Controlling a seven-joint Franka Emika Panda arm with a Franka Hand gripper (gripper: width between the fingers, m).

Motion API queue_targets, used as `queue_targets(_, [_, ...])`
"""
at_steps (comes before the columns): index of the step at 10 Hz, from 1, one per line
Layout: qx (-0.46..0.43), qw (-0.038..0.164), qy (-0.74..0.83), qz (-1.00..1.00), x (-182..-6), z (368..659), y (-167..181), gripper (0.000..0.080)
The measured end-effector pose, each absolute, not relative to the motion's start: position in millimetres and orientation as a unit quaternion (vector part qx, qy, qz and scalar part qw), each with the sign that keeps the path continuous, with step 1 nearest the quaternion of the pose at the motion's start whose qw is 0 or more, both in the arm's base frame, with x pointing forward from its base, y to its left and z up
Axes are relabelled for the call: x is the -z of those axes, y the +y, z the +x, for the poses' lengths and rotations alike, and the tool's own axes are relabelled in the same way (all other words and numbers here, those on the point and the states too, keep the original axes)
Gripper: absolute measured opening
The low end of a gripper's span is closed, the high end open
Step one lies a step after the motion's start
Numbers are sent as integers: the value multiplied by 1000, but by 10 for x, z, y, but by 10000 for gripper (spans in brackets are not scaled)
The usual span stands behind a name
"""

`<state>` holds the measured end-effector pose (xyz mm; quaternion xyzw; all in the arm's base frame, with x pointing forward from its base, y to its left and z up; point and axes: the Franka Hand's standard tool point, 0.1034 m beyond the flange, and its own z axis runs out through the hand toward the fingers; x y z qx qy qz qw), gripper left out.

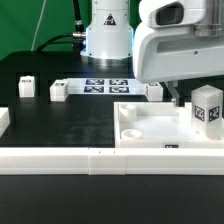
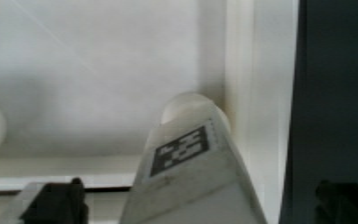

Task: Assemble one leg

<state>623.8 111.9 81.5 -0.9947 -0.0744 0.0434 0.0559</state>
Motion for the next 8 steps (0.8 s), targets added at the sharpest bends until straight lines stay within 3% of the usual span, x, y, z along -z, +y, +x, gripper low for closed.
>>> queue_targets(3, [-40,58,-136,-988,-815,6237,1128,649])
queue_targets(5, [-40,58,-135,-988,-815,6237,1127,392])
queue_targets(6, [-40,58,-135,-988,-815,6238,1127,392])
queue_targets(7, [-40,58,-135,-988,-815,6238,1127,290])
queue_targets(8, [-40,58,-124,-990,-815,6237,1128,290])
